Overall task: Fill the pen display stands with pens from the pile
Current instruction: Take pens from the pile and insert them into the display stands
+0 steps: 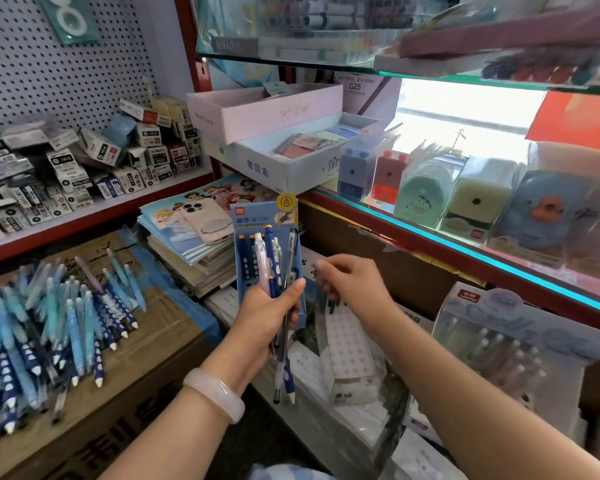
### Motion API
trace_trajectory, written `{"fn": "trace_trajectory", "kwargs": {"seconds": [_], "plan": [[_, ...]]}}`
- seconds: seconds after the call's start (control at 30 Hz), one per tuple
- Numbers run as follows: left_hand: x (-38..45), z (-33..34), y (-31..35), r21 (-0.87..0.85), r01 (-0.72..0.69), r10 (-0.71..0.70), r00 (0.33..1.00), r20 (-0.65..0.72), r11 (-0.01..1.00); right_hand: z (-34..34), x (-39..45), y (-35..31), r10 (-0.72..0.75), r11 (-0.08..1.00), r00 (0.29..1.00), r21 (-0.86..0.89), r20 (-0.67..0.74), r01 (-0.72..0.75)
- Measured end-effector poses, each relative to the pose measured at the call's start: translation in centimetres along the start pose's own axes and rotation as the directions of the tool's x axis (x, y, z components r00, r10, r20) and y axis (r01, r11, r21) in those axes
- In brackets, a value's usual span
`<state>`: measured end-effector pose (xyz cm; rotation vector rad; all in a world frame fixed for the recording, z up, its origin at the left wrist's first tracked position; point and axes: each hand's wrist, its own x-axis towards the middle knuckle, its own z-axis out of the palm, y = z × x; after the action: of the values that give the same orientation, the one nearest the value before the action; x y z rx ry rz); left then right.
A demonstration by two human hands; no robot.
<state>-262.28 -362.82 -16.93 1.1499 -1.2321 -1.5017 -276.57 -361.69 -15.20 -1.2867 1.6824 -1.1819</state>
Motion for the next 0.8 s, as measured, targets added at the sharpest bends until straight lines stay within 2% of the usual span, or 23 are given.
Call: {"fn": "trace_trajectory", "kwargs": {"seconds": [0.07, 0.17, 0.3, 0.47, 0.53, 0.6, 0.63, 0.7, 0.8], "plan": [[-0.3, 0.3, 0.0, -0.002, -0.019, 0.019, 1.000, 0.016, 1.000, 0.3, -0.7, -1.3, 0.075, 0.989, 0.977, 0.107, 0.200, -0.098], [-0.5, 0.5, 0.0, -0.004, -0.030, 0.030, 0.999, 0.036, 1.000, 0.8, -0.9, -1.5, 0.099, 0.986, 0.953, 0.099, 0.285, -0.132], [-0.6, 0.6, 0.2, -0.049, -0.028, 0.031, 0.998, 0.060, 0.998, 0.6, -1.0, -1.5, 0.105, 0.979, 0.959, 0.139, 0.263, -0.146], [-0.4, 1.3, 0.1, -0.058, -0.049, 0.048, 0.999, -0.026, 0.997, -1.2, -1.1, -2.2, 0.051, 0.968, 0.973, 0.227, 0.226, -0.104], [-0.2, 1.4, -0.1, -0.110, -0.034, 0.024, 0.996, -0.086, 0.993, -2.0, -0.9, -2.6, 0.062, 0.959, 0.985, 0.264, 0.164, -0.104], [0.0, 1.3, -0.2, -0.130, -0.033, 0.016, 0.992, -0.128, 0.991, -3.1, -0.3, -2.7, 0.080, 0.955, 0.996, 0.284, 0.037, -0.087], [0.1, 1.2, -0.2, -0.140, -0.036, 0.016, 0.990, -0.141, 0.990, -3.6, 0.1, -2.6, 0.064, 0.967, 0.997, 0.248, -0.043, -0.051], [0.3, 1.1, -0.3, -0.139, -0.042, 0.018, 0.986, -0.165, 0.989, -4.6, 1.0, -1.8, -0.043, 0.999, 0.979, 0.019, -0.198, 0.048], [0.4, 1.1, -0.4, -0.094, -0.035, 0.018, 0.985, -0.174, 0.995, -4.7, 1.6, -0.3, -0.185, 0.933, 0.954, -0.348, -0.235, 0.095]]}}
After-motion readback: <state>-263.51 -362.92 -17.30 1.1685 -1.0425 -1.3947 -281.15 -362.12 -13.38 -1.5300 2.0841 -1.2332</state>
